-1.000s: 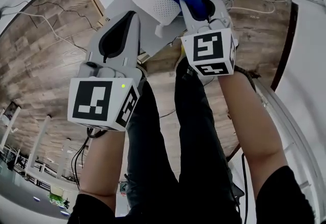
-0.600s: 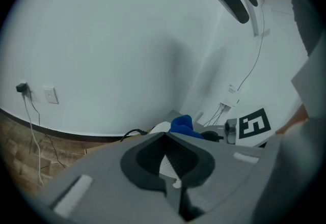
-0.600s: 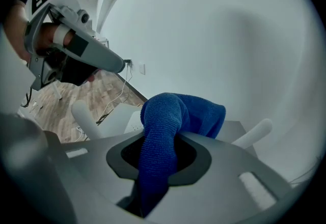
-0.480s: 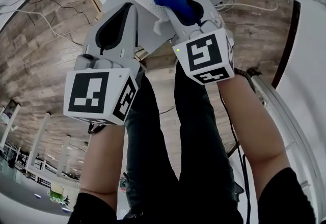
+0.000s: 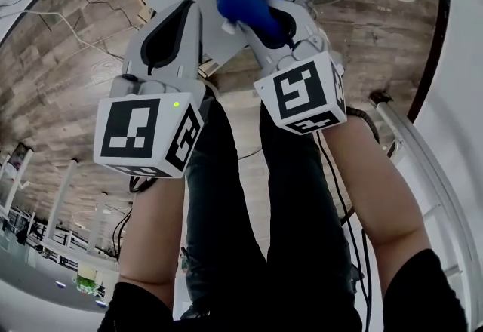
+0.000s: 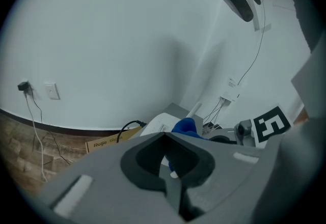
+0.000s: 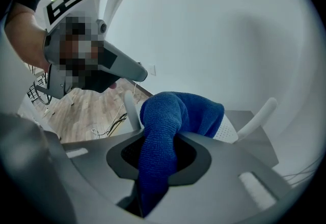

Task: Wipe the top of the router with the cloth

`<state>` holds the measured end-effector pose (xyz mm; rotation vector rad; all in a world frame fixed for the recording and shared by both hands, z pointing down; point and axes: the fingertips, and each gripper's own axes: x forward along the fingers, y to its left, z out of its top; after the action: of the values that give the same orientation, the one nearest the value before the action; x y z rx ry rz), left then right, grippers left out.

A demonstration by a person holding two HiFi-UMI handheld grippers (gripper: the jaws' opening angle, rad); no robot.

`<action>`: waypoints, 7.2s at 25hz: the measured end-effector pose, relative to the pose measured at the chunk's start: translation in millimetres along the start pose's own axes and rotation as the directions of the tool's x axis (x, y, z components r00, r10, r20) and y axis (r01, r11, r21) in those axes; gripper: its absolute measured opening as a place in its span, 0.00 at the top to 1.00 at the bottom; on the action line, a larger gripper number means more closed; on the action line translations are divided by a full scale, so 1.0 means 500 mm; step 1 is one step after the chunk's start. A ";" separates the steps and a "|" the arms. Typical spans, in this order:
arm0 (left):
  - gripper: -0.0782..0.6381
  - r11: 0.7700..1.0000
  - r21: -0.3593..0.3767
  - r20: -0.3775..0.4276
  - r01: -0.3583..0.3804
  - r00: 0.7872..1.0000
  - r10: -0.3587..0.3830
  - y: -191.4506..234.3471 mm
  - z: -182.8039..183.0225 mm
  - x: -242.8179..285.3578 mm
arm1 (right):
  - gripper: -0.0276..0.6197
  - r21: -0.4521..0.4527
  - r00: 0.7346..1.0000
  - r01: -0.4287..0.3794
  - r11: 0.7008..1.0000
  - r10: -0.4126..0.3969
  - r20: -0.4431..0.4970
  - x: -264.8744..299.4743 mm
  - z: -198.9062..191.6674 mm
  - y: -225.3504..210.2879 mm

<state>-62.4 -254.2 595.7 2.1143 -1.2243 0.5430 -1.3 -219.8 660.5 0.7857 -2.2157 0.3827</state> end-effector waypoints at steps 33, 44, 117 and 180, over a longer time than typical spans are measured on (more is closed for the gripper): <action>0.89 0.997 -0.011 0.070 -0.080 0.994 0.081 0.078 0.154 -0.291 | 0.79 0.153 0.959 -0.219 0.964 0.184 0.213 -0.218 0.322 0.282; 0.89 0.997 -0.081 -0.037 -0.001 0.999 -0.002 0.044 -0.057 -0.124 | 0.79 0.201 0.993 -0.114 0.973 0.117 -0.004 -0.001 0.010 0.186; 0.89 0.991 0.036 0.102 0.131 0.986 -0.134 -0.223 0.280 -0.022 | 0.79 0.298 0.957 0.118 0.947 -0.188 0.219 -0.295 0.166 -0.170; 0.89 0.983 -0.181 0.092 0.018 0.996 -0.001 0.115 0.141 -0.049 | 0.79 0.053 0.986 0.138 0.989 -0.133 -0.098 0.136 0.127 -0.234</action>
<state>-121.9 -309.8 547.9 2.0084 -1.2640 0.3198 2.0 -369.1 670.7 0.9260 -2.0582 0.4122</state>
